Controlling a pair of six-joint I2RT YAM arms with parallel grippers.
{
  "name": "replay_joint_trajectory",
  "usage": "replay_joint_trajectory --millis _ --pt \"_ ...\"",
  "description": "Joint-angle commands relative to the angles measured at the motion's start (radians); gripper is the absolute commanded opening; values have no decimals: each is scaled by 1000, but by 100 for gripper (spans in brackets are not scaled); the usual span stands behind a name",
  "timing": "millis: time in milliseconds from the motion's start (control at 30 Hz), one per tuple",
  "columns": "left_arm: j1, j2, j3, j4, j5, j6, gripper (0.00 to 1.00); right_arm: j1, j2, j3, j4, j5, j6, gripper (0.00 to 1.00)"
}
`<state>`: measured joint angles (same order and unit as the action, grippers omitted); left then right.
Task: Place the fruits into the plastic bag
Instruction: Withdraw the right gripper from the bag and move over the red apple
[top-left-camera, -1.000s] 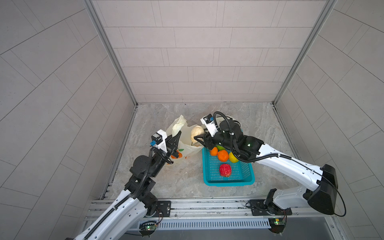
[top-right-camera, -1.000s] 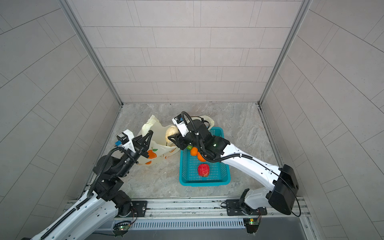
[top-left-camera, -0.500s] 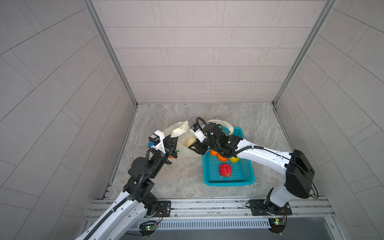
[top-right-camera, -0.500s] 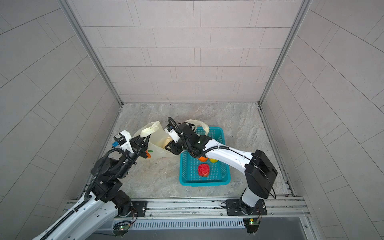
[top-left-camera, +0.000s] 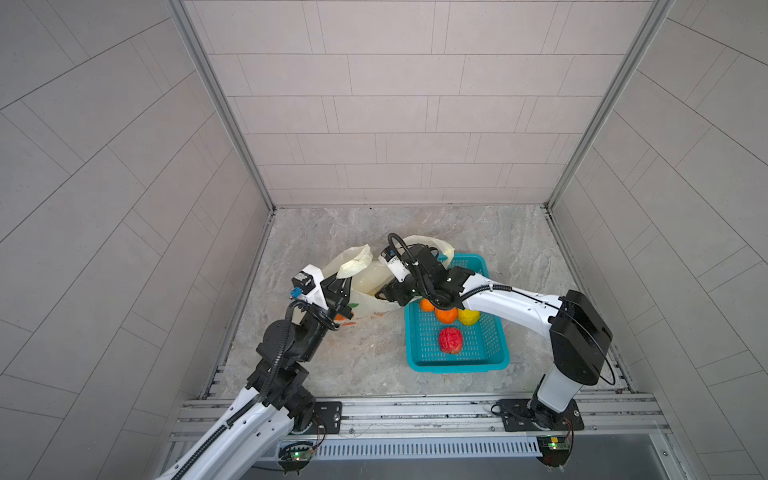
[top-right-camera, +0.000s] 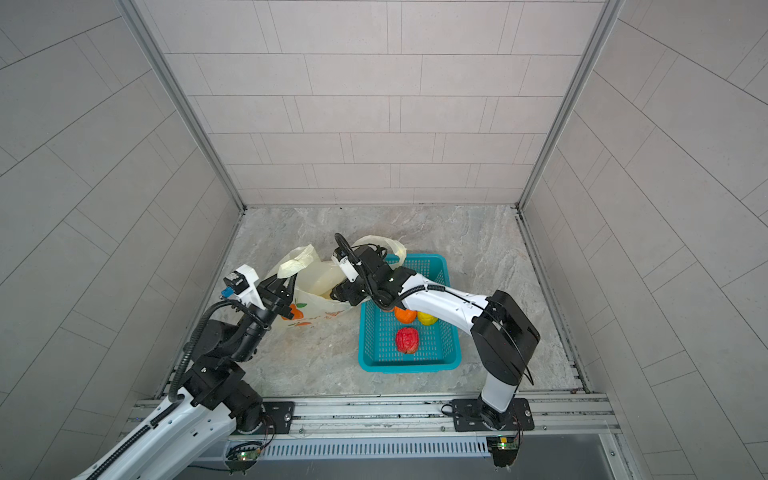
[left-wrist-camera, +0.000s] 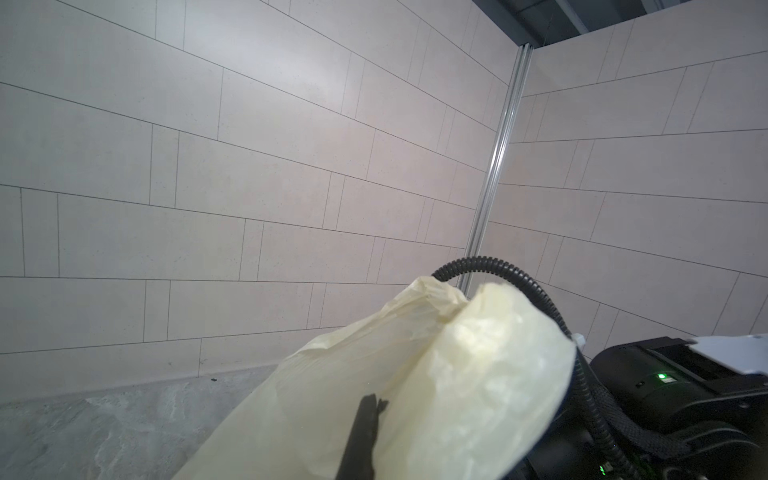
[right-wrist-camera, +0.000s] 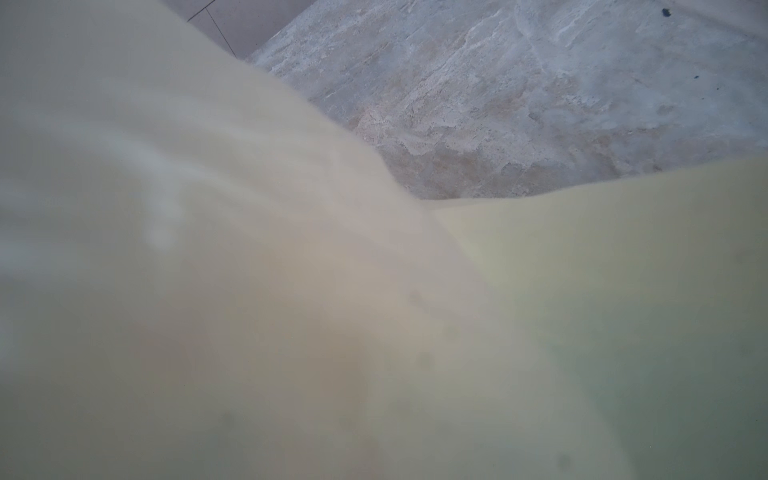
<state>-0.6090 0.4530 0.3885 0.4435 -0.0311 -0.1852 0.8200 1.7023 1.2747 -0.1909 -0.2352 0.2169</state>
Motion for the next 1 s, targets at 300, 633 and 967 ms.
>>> replay_joint_trajectory --millis 300,633,967 --pt "-3 -9 -33 11 -132 -74 0 -61 -300 42 -116 -89 -57 84" --pt "-3 44 -20 20 -167 -90 0 -127 -584 -101 -251 10 -1 83" --pt "-3 82 -13 48 -178 -77 0 -116 -704 -439 -360 81 34 79"
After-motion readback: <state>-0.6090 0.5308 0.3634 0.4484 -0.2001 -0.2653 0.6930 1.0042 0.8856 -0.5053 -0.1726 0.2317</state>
